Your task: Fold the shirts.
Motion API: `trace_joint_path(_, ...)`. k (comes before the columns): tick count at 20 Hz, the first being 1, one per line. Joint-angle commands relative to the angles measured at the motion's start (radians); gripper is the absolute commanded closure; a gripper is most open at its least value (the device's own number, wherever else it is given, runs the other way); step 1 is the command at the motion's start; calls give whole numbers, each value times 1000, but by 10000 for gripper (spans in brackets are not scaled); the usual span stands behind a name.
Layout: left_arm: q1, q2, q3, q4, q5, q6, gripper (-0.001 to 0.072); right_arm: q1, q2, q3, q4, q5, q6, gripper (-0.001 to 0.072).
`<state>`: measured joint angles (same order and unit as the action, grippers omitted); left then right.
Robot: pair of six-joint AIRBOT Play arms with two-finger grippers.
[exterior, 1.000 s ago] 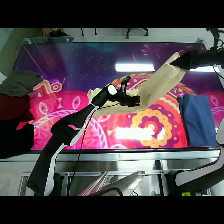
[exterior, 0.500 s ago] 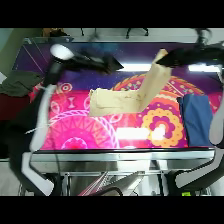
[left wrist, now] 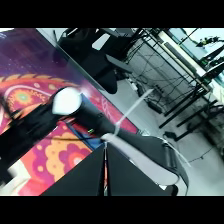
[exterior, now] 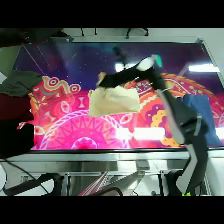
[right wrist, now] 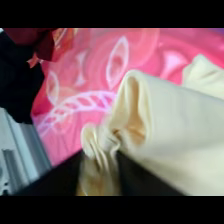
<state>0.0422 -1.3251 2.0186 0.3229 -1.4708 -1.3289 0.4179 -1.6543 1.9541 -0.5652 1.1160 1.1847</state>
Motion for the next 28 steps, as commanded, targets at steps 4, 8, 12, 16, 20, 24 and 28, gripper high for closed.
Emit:
trace_joint_path(4,35,177,-224,-1,-33,87,697,107,-79,0,12,-217,-37,211)
trace_joint_path(8,35,204,-335,-2,-19,117,697,-83,91,0,-158,-71,4,210)
trace_joint_path(12,35,204,-373,-2,-19,117,697,-338,152,-2,-401,208,177,204)
trace_joint_path(16,35,202,-383,-2,-23,117,697,-498,139,-119,-423,303,189,172)
trace_joint_path(20,35,202,-383,-2,-23,117,697,-518,139,-351,-413,215,158,3)
trace_joint_path(24,35,201,-383,-1,-15,117,697,-469,133,-458,-287,125,75,5)
trace_joint_path(28,35,198,-383,-1,-11,117,697,-406,90,-458,-182,81,25,6)
